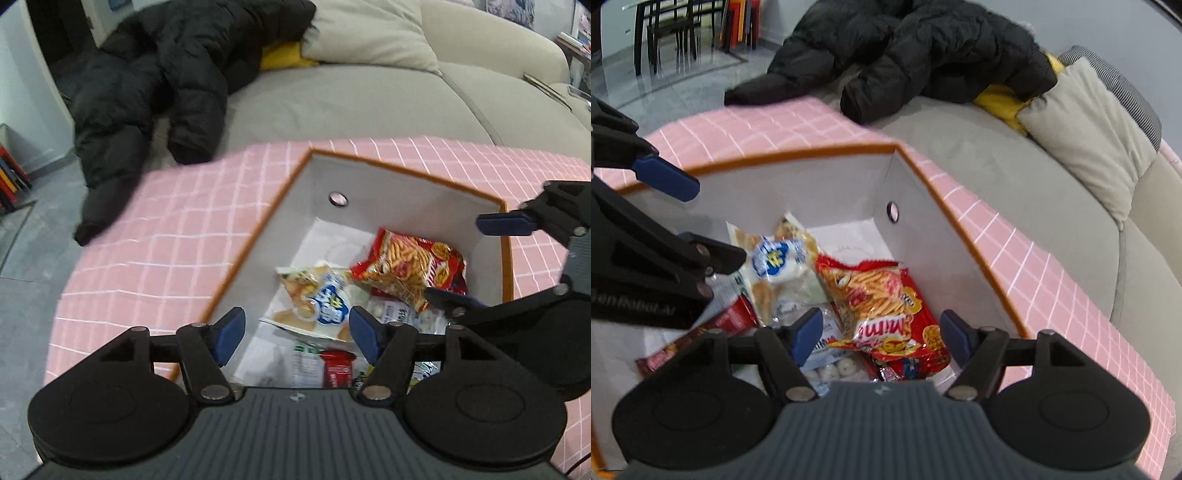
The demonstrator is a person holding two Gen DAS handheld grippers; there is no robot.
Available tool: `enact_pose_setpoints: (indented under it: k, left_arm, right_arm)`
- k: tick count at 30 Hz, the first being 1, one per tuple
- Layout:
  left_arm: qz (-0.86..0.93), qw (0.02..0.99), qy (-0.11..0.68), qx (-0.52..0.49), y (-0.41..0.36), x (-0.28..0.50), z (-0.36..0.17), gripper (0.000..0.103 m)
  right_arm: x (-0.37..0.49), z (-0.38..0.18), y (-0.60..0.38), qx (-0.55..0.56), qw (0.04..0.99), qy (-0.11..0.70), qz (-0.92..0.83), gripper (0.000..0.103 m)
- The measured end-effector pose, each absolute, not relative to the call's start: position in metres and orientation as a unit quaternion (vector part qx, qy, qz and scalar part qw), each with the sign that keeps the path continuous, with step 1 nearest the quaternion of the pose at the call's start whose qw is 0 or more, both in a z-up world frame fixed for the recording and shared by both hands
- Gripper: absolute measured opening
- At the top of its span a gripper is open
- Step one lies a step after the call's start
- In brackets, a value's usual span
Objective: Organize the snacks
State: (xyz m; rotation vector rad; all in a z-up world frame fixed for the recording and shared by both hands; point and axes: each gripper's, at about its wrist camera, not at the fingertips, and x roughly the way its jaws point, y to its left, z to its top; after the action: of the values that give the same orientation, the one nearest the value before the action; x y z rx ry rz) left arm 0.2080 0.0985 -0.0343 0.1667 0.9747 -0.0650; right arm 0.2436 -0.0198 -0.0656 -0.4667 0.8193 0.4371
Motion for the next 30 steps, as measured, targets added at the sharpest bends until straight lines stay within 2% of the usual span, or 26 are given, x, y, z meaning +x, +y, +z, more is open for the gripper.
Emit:
enact_pose_setpoints:
  k: [4,9,13,15,18,21,30]
  left_arm:
    - [-0.009,0.898,0.432,0.084,0.101,0.193,-0.008,0.076]
    - [0.005,0.923,0.371,0.103,0.099,0.166,0.031,0.076]
    - [0.016,0.941,0.315,0.121,0.091,0.141,0.063,0.078]
    - [0.014,0.95,0.287,0.12,0.087,0.127,0.077,0.081]
    - [0.016,0.96,0.254,0.115,0.079,0.106,0.094,0.084]
    - [0.02,0.966,0.236,0.101,0.074,0.09,0.106,0.086]
    - [0.037,0.974,0.206,0.091,0.056,0.04,0.104,0.089]
  right_arm:
    - [0.228,-0.04,-0.025,-0.215,0.881,0.367,0.206,0.068]
    - [0.202,-0.001,-0.037,-0.182,0.905,0.329,0.198,0.076]
    - [0.178,0.029,-0.051,-0.147,0.924,0.301,0.184,0.078]
    - [0.165,0.044,-0.06,-0.123,0.932,0.291,0.178,0.087]
    - [0.143,0.063,-0.072,-0.105,0.941,0.276,0.168,0.088]
    - [0.12,0.078,-0.085,-0.086,0.949,0.262,0.156,0.094]
    - [0.046,0.092,-0.124,-0.042,0.967,0.226,0.113,0.094]
